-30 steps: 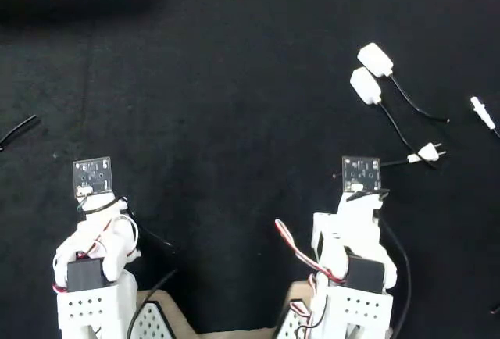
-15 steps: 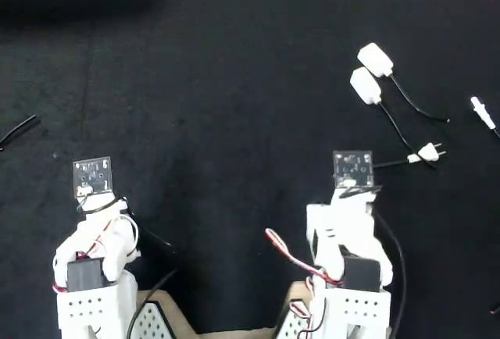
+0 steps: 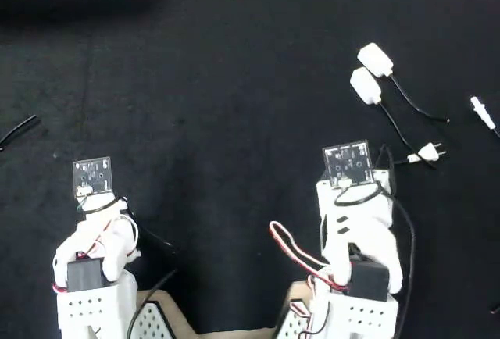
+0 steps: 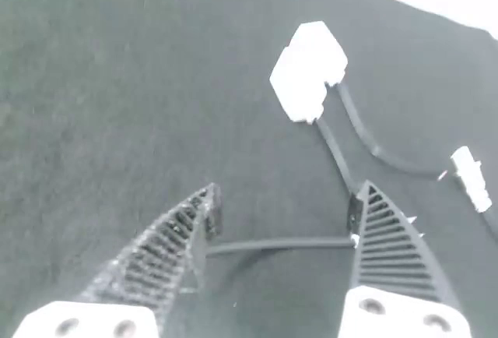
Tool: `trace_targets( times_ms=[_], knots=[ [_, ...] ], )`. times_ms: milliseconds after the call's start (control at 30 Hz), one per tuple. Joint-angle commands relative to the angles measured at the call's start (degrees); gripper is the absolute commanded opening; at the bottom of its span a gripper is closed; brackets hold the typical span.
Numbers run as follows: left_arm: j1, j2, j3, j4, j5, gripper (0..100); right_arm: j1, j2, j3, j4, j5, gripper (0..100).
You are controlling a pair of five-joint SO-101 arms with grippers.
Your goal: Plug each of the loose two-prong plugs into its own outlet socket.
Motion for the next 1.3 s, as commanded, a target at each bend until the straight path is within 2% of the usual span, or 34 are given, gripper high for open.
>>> trace_targets(
  times_ms=[0,233,367,500,600,767,1000,1167,1267],
  knots=[
    [0.13,-0.53,1.01,0.44,-0.26,3,-0.62,7.60,-8.13,-0.97,0.88,27.6],
    [0.04,-0.53,1.01,0.44,-0.26,3,-0.62,40.40,-27.30,-0.88,-1.58,27.6],
    [0.04,-0.53,1.01,0.44,-0.26,3,-0.53,61.58,-40.48,-0.97,0.97,27.6],
    [0.04,-0.53,1.01,0.44,-0.26,3,3.87,80.22,-57.89,-0.26,2.90,27.6],
    [0.13,-0.53,1.01,0.44,-0.26,3,7.12,93.49,-72.48,4.84,5.89,27.6],
    [0.13,-0.53,1.01,0.44,-0.26,3,8.62,115.12,-95.25,13.63,8.62,27.6],
    [0.04,-0.53,1.01,0.44,-0.26,3,6.68,140.35,-121.54,20.75,8.70,27.3],
    [0.04,-0.53,1.01,0.44,-0.26,3,5.71,154.95,-139.30,25.67,14.77,27.3],
    [0.04,-0.53,1.01,0.44,-0.26,3,4.92,162.15,-150.29,28.75,15.21,27.3]
  ],
)
